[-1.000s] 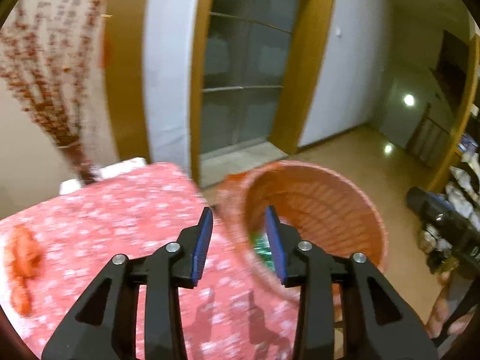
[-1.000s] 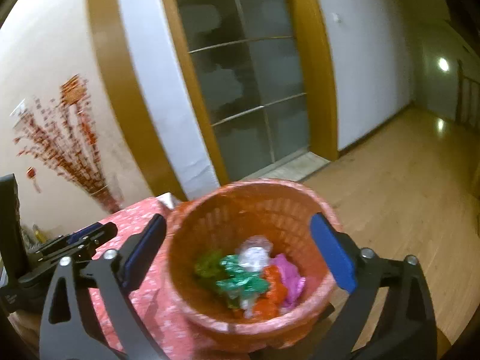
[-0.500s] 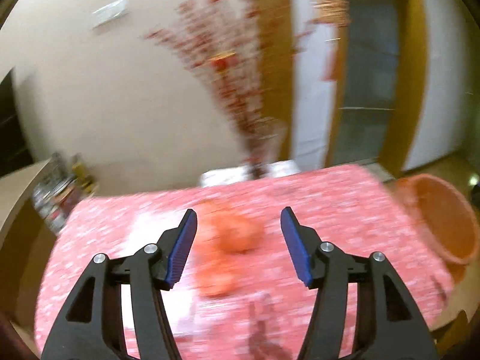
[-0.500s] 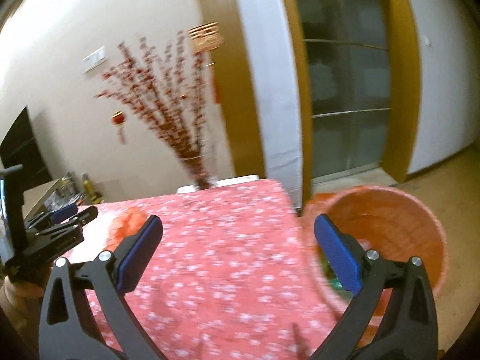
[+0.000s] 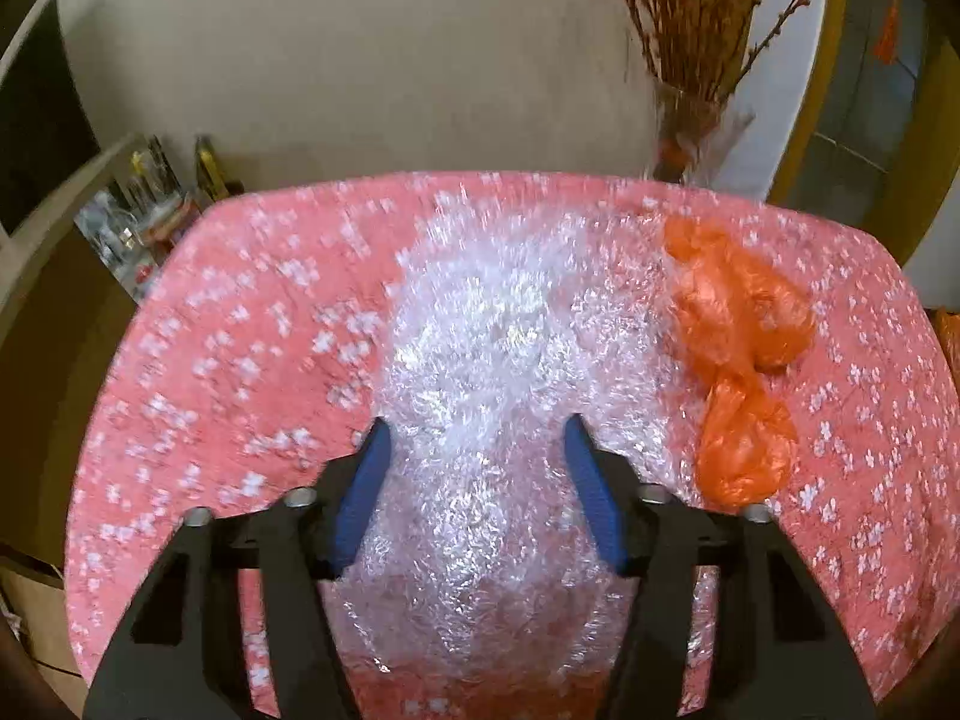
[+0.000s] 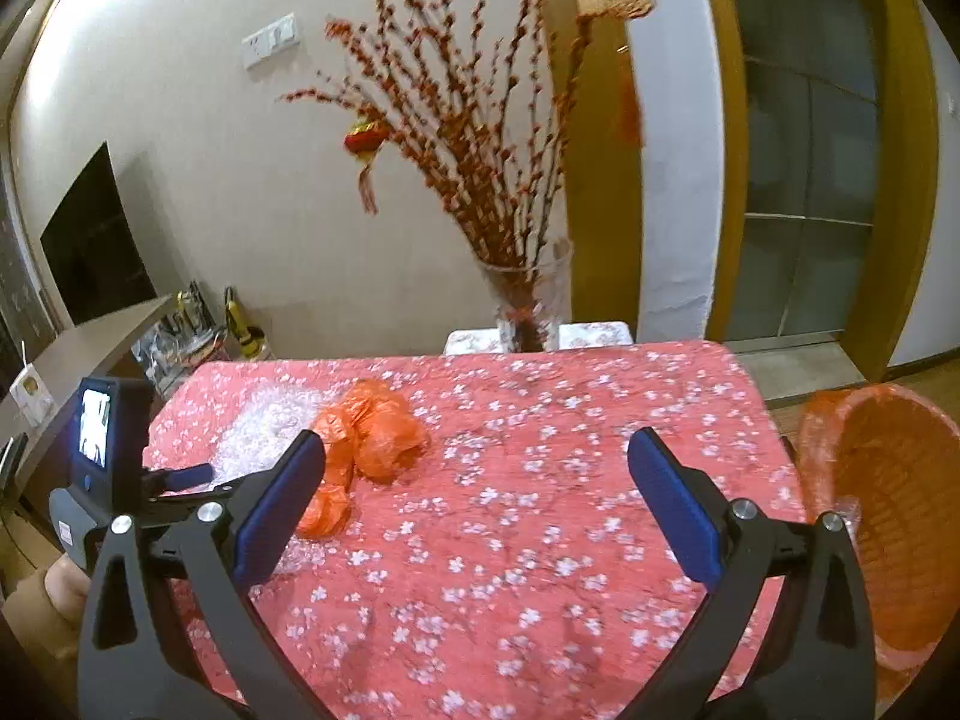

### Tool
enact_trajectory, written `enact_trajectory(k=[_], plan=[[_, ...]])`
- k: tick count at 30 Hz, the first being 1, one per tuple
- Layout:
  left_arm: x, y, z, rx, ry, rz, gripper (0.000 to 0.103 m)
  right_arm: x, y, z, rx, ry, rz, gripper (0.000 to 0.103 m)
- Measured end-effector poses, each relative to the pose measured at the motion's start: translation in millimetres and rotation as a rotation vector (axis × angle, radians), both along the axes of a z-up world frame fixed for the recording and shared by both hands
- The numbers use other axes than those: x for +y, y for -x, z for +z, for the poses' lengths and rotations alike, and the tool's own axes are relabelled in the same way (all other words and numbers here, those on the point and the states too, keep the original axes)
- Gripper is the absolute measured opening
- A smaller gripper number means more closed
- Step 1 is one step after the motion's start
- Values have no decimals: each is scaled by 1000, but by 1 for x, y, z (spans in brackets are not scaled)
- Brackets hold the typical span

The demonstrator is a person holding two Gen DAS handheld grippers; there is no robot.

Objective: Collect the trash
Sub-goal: 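Grasp the bubble-wrap bag with the left tool while the right tool grasps an orange bag, then carry the bubble-wrap bag and orange bag over the wastebasket with both tools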

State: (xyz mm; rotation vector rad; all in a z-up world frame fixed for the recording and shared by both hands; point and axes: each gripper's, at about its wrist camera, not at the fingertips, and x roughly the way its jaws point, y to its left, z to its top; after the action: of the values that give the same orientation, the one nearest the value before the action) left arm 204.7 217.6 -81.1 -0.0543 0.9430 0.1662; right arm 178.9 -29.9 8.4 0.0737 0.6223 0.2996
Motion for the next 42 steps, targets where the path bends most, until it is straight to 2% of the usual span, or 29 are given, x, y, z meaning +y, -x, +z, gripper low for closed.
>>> enact_trajectory(k=[1, 3, 4, 8, 15, 23, 24, 25, 27, 28, 31, 34, 38, 42], plan=[[2, 1, 1, -8, 10, -4, 27, 4, -2, -2, 6, 4, 5, 99], [8, 3, 4, -28, 47, -10, 14, 13, -7, -7, 22, 12, 20, 99], [12, 4, 5, -38, 63, -9, 12, 16, -8, -9, 28, 15, 25, 99], [28, 18, 21, -119, 108, 2, 10, 29, -13, -16, 46, 28, 54, 96], [45, 27, 51, -244, 109, 48, 10, 59, -29, -26, 92, 33, 118, 89], [66, 31, 59, -272, 93, 131, 10, 108, -67, -53, 186, 65, 170, 87], [68, 32, 59, -272, 91, 141, 10, 114, -69, -57, 198, 75, 178, 85], [69, 31, 60, -273, 91, 148, 10, 119, -73, -62, 211, 89, 188, 78], [71, 31, 61, -272, 90, 159, 10, 129, -79, -79, 267, 135, 206, 58], [71, 31, 61, -272, 90, 158, 10, 131, -82, -86, 294, 139, 217, 43], [67, 33, 61, -273, 97, 140, 10, 116, -77, -93, 300, 80, 262, 18], [58, 33, 63, -279, 109, 107, 10, 87, -70, -90, 299, 21, 222, 12], [39, 32, 67, -288, 133, 50, 10, 30, -53, -74, 260, -50, 146, 11], [12, 31, 71, -295, 159, -17, 10, -13, -31, -58, 226, -73, 85, 11]])
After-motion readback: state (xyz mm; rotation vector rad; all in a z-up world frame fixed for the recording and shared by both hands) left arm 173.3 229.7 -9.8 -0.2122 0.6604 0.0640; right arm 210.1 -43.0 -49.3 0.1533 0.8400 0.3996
